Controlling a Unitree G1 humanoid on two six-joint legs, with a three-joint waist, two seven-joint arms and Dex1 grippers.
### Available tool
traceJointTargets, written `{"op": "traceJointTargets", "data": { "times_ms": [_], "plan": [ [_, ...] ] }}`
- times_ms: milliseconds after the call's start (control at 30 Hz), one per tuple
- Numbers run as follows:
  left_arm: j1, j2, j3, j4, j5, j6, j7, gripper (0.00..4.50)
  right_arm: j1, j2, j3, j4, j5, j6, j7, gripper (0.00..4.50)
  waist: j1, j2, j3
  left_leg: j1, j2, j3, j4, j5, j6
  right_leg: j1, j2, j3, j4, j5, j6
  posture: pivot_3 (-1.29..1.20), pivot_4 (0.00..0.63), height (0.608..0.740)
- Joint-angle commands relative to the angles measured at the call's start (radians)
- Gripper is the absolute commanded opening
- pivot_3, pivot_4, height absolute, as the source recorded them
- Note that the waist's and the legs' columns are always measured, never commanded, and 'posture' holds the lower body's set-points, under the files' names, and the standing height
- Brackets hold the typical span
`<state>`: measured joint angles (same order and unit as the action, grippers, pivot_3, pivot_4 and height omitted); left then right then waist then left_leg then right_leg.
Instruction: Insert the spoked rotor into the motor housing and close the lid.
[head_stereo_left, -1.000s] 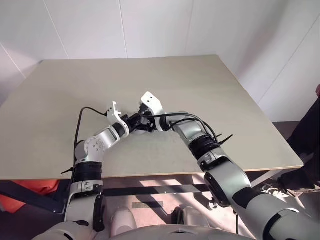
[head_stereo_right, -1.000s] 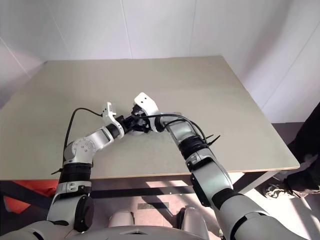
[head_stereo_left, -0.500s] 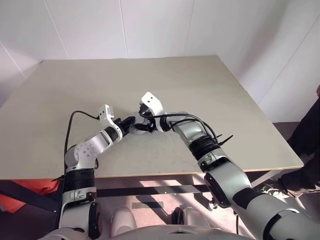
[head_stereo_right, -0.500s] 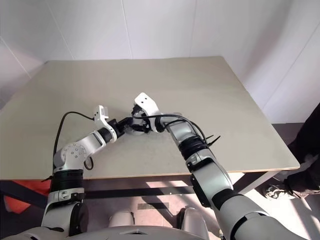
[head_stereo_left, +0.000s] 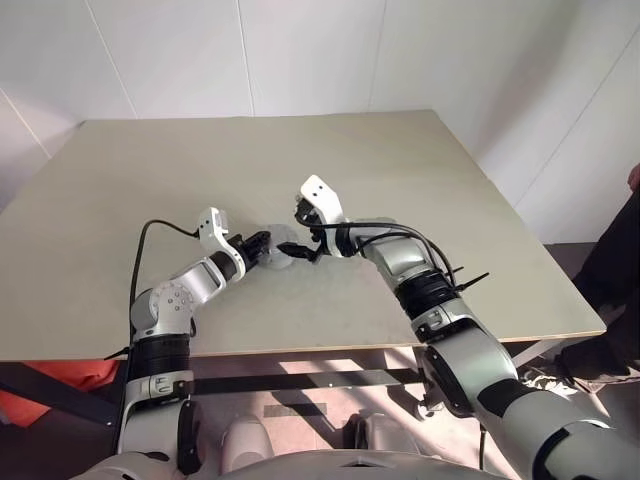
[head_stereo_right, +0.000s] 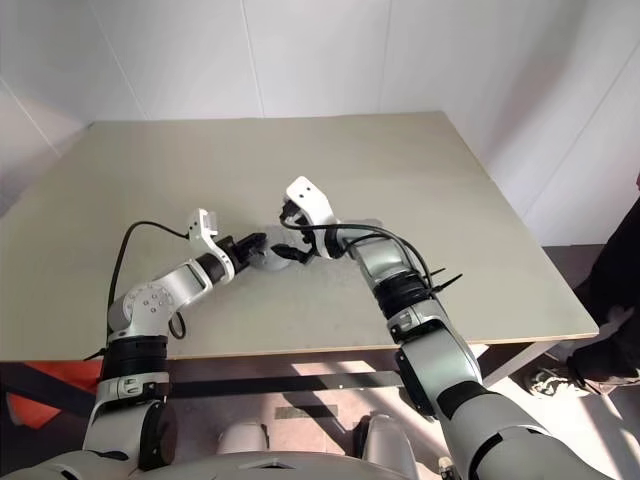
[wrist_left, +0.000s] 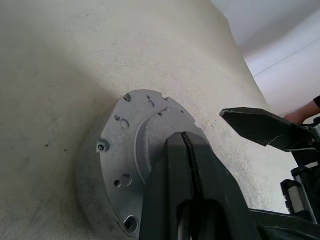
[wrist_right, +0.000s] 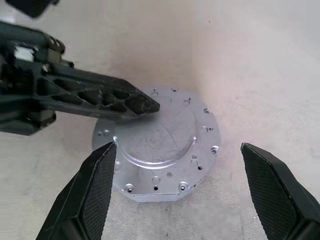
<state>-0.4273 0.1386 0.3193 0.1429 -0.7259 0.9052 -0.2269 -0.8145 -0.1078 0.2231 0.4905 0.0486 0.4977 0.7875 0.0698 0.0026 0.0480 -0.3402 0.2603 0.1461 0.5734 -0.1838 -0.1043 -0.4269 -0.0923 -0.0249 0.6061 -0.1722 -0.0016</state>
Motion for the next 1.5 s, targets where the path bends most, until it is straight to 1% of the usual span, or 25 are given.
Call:
{"op": "traceJointTargets", "data": {
  "times_ms": [33,133,200,267,300,333,367,533,700,833,1033,1300,1500],
  "plan": [
    [0.001,0.003,-0.021,0.027,0.018,0.013,-0.001,0.00,-0.018,-0.022,-0.105,-0.148,0.113,0.175,-0.001,4.49,0.001,0.000,0.000,0.000,0.000,0.000,0.000,0.000,0.000,0.000,0.000,0.000,0.000,0.000,0.000,0.00,0.000,0.740],
    [-0.001,0.002,-0.026,0.032,0.021,0.011,-0.009,0.00,-0.021,-0.031,-0.186,-0.162,0.187,0.344,-0.035,4.49,0.002,0.000,0.000,0.000,0.000,0.000,-0.001,0.000,0.000,0.000,0.000,0.000,-0.001,0.000,0.000,0.00,0.000,0.740],
    [-0.003,0.002,-0.027,0.035,0.022,0.010,-0.013,0.00,-0.024,-0.029,-0.237,-0.131,0.222,0.440,-0.070,4.49,0.002,0.000,0.000,0.000,0.000,0.000,-0.001,0.000,0.000,0.000,0.000,0.000,-0.001,0.000,0.000,0.00,0.000,0.740],
    [-0.004,0.002,-0.030,0.035,0.024,0.010,-0.017,0.00,-0.075,0.015,-0.449,0.011,0.325,0.629,-0.194,4.49,0.000,0.000,0.000,0.001,0.000,0.000,-0.002,0.000,0.000,0.000,0.000,0.000,-0.001,0.000,0.000,0.00,0.000,0.740],
    [-0.004,0.002,-0.031,0.034,0.025,0.010,-0.017,0.00,-0.092,0.032,-0.527,0.067,0.357,0.697,-0.248,4.49,0.000,0.000,0.000,0.002,0.000,0.000,-0.002,0.000,0.000,0.000,0.000,0.000,0.000,0.000,0.000,0.00,0.000,0.740],
    [-0.005,0.003,-0.032,0.033,0.025,0.011,-0.017,0.00,-0.104,0.042,-0.576,0.102,0.375,0.739,-0.287,4.49,0.000,0.000,0.000,0.002,0.000,0.000,-0.002,0.000,0.000,0.000,0.000,0.000,0.000,0.000,0.000,0.00,0.000,0.740],
    [-0.005,0.004,-0.032,0.034,0.024,0.011,-0.018,0.00,-0.106,0.051,-0.598,0.118,0.380,0.759,-0.316,4.49,0.000,0.000,0.000,0.002,-0.001,0.000,-0.002,0.000,0.000,0.000,0.000,0.000,0.000,0.000,0.000,0.00,0.000,0.740],
    [-0.003,0.013,-0.032,0.029,0.026,0.013,-0.019,0.00,-0.075,0.120,-0.607,0.163,0.370,0.772,-0.418,4.49,-0.001,0.002,0.000,0.003,-0.001,0.001,-0.005,0.001,-0.002,0.000,0.000,0.000,-0.001,0.000,0.000,0.00,0.000,0.740],
    [0.003,0.021,-0.031,0.014,0.027,0.018,-0.015,0.00,-0.074,0.174,-0.599,0.159,0.392,0.764,-0.438,4.49,-0.004,0.002,0.000,0.008,-0.001,0.001,-0.009,0.002,-0.003,0.000,0.001,0.000,-0.001,0.000,0.001,0.00,0.000,0.740],
    [0.026,0.037,-0.019,-0.015,0.021,0.025,-0.010,0.00,-0.088,0.205,-0.595,0.194,0.391,0.719,-0.448,4.49,-0.009,0.002,0.000,0.008,-0.001,0.001,-0.010,0.002,-0.004,-0.001,0.001,0.000,-0.002,-0.001,0.001,0.00,0.000,0.740],
    [0.071,0.061,0.001,-0.061,0.013,0.036,-0.002,0.00,-0.123,0.210,-0.595,0.274,0.389,0.641,-0.443,4.49,-0.030,0.002,0.000,0.008,-0.001,0.001,-0.011,0.002,-0.003,-0.001,0.002,0.000,-0.003,-0.001,0.001,0.00,0.000,0.740],
    [0.125,0.068,0.019,-0.123,0.003,0.048,0.017,0.00,-0.190,0.201,-0.600,0.401,0.395,0.544,-0.431,4.49,-0.031,0.003,0.000,0.008,-0.001,0.001,-0.011,0.002,-0.004,-0.003,0.002,0.000,-0.003,-0.001,0.001,0.00,0.000,0.740],
    [0.150,0.065,0.018,-0.148,0.000,0.051,0.028,0.00,-0.210,0.202,-0.591,0.446,0.396,0.514,-0.418,4.49,-0.031,0.003,0.000,0.007,-0.001,0.001,-0.011,0.002,-0.004,-0.004,0.002,0.000,-0.003,-0.001,0.001,0.00,0.000,0.740]
  ]
}}
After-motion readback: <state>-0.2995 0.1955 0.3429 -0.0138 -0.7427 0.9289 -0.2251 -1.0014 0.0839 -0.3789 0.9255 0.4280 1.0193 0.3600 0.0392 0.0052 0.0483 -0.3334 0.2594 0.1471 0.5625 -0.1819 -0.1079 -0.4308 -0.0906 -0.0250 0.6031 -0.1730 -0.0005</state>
